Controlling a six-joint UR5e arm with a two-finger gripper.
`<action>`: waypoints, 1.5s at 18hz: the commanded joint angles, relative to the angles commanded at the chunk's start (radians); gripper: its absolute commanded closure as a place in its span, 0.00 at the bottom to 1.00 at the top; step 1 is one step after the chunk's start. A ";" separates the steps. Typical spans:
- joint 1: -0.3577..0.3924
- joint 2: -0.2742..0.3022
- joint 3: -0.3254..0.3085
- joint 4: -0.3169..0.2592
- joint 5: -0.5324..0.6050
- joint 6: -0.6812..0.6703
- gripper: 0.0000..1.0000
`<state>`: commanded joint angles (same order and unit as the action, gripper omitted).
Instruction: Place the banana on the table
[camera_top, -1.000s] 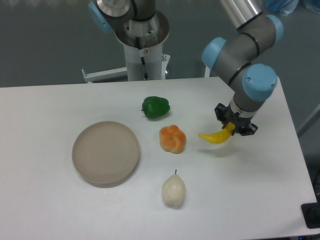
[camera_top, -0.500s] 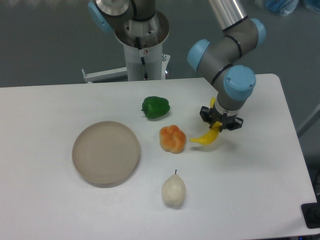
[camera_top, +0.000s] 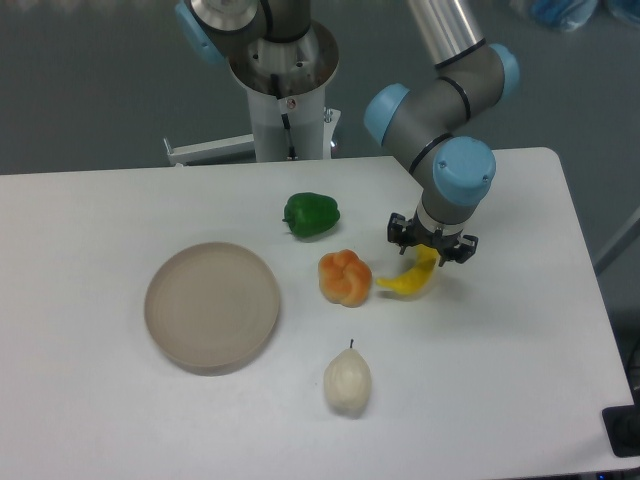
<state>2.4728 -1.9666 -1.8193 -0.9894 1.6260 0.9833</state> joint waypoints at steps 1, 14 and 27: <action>0.000 0.000 0.011 -0.002 0.000 0.000 0.00; -0.014 -0.024 0.222 -0.020 -0.014 0.438 0.00; -0.020 -0.169 0.500 -0.225 -0.025 0.526 0.00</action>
<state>2.4528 -2.1353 -1.3192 -1.2149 1.6015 1.5094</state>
